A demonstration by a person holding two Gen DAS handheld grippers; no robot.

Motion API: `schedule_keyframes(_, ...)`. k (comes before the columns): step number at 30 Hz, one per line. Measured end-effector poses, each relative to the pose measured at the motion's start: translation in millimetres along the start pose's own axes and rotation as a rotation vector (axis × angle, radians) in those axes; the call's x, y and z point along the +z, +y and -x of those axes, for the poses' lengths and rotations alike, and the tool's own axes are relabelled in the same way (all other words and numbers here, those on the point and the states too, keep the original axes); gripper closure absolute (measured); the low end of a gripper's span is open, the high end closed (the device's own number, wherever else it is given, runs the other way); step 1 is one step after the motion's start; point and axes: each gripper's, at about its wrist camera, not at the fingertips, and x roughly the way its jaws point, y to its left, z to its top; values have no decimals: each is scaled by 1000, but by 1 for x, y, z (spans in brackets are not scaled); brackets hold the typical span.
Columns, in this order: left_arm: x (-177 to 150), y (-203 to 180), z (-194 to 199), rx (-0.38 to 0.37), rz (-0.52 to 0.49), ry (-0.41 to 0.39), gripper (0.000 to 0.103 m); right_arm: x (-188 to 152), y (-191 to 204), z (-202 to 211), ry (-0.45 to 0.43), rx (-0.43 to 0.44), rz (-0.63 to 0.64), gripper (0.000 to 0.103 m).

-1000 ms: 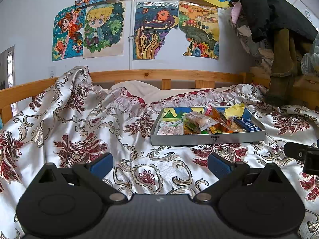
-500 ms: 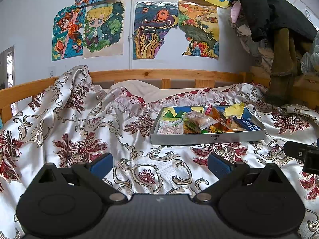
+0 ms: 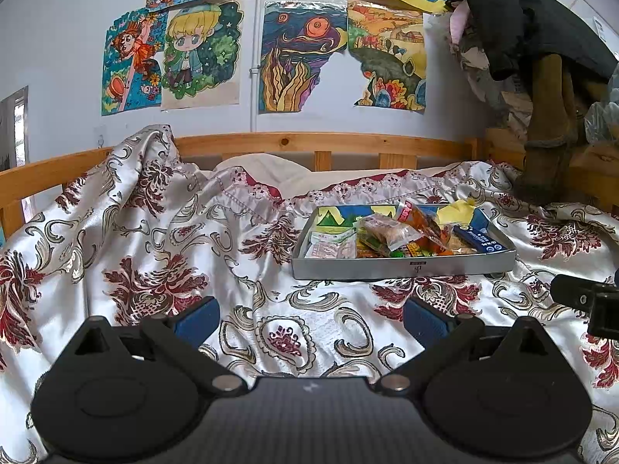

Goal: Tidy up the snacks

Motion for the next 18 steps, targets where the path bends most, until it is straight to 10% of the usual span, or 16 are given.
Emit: schedule_keyframes(18, -3, 0, -1, 0, 7, 8, 0, 0, 0, 0, 2, 0, 0, 1)
